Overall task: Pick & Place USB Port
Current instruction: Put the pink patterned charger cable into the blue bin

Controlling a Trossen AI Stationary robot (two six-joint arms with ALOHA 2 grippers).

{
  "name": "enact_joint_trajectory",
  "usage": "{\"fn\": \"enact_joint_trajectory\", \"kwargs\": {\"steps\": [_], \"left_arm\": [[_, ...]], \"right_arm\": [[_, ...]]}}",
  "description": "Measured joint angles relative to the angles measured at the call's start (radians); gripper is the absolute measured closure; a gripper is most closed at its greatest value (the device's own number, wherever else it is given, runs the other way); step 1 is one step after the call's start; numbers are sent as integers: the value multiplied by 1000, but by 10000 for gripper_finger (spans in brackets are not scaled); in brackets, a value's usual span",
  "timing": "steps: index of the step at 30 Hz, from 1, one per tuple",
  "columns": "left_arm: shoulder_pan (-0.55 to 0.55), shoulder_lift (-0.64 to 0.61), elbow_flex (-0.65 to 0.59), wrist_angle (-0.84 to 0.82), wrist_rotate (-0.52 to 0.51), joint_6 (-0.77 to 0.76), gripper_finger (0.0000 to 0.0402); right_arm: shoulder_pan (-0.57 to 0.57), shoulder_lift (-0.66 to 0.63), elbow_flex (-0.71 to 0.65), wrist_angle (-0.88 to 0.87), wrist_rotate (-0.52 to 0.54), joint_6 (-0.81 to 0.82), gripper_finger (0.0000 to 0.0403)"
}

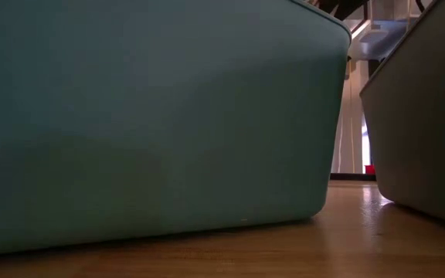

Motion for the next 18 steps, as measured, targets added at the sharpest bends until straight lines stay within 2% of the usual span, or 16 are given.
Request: {"fn": "enact_joint_trajectory", "kwargs": {"steps": [2,6,11,14,18], "left_arm": [[8,-61,0,79,37,-24,390],[24,-148,0,355,177,-73,390],[51,-162,0,723,367,-154,390],[55,-134,2,911,487,-222,390],[53,-93,2,1068,570,-310,390]], "right_arm": [[-11,0,0,0,0,-1,185],[-31,0,0,12,3,-29,185],[-55,0,0,74,2,-107,185],[-77,-4,0,195,15,-224,185],[-120,-37,0,486,-17,-497,185]]}}
